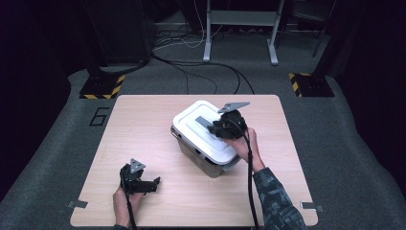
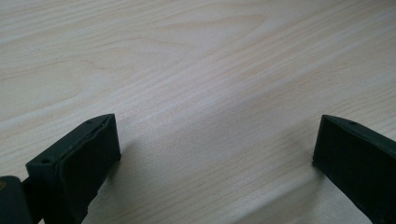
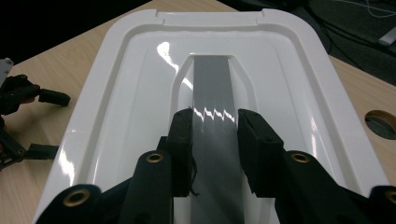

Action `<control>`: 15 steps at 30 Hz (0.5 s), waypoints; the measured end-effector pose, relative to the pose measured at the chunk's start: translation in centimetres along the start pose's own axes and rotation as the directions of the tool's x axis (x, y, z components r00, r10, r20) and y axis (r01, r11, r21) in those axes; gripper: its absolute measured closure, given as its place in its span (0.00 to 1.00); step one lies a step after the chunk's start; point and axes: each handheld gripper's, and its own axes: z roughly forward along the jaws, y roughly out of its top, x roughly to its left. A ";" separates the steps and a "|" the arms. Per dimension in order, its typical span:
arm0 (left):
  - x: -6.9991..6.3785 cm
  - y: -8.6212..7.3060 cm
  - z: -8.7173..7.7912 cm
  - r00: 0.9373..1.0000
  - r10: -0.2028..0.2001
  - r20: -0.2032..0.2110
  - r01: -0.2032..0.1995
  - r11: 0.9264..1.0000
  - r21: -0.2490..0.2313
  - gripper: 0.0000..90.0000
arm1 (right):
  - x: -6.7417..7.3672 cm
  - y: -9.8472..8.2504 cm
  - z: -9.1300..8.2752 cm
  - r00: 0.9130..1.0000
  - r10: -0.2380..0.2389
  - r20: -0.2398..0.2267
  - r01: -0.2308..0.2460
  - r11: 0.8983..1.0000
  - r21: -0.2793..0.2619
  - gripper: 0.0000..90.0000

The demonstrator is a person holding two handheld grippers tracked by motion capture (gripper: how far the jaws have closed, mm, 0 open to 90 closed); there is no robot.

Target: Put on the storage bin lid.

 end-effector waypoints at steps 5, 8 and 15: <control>0.0 0.0 0.0 1.000 -0.003 -0.002 0.003 1.000 -0.004 0.00 | 0.4 0.1 1.7 1.000 -0.002 -0.010 0.002 0.999 0.037 0.74; 0.0 0.0 0.0 1.000 -0.003 -0.002 0.003 1.000 -0.005 0.00 | 0.5 0.0 2.3 1.000 -0.012 0.000 0.012 0.999 0.049 0.74; 0.0 0.0 0.0 1.000 -0.004 -0.002 0.004 1.000 -0.005 0.00 | 0.8 -0.2 2.5 1.000 -0.010 0.020 0.009 0.998 0.063 0.74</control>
